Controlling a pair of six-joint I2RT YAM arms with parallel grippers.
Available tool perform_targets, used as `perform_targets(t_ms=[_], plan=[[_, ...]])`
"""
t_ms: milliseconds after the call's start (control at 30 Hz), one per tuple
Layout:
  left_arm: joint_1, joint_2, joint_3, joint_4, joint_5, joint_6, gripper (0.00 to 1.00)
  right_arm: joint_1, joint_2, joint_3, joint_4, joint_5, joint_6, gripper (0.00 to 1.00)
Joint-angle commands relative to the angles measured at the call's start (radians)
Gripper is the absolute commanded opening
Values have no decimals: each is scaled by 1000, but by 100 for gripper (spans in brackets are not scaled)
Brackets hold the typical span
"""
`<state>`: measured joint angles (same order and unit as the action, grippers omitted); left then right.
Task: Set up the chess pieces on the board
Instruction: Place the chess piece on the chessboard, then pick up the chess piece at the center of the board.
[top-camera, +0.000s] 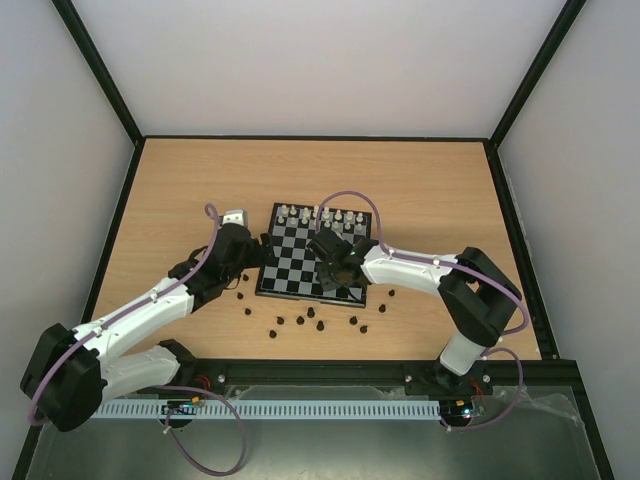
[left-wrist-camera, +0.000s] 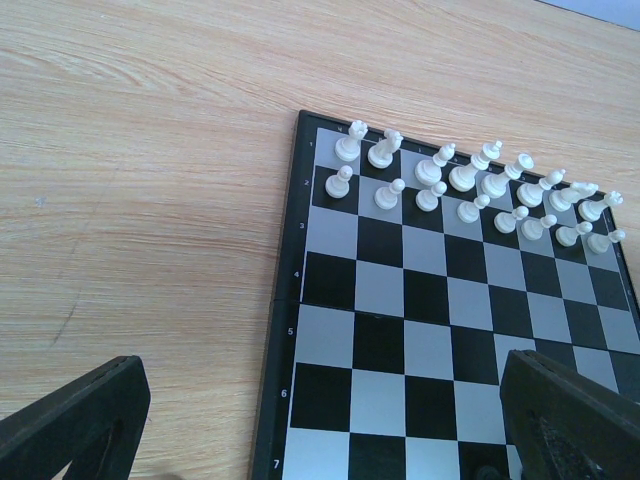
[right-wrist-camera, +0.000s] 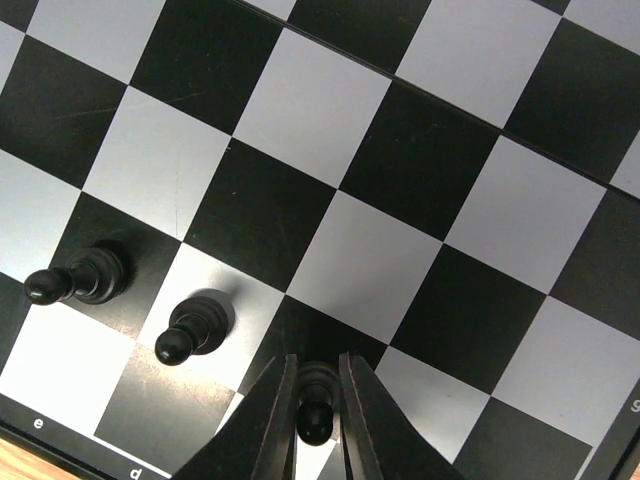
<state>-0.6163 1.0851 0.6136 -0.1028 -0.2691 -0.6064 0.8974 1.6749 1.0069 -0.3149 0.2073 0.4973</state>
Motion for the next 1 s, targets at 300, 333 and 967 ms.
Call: perform_targets(t_ms=[300, 333, 967], plan=[[6, -7, -15, -11, -8, -4, 99, 7, -6, 22, -15, 19, -2, 17], [7, -5, -14, -11, -9, -4, 99, 8, -20, 20, -16, 21, -2, 18], [27, 103, 12, -192, -13, -140, 99, 1, -341, -193, 15, 152, -12, 99]])
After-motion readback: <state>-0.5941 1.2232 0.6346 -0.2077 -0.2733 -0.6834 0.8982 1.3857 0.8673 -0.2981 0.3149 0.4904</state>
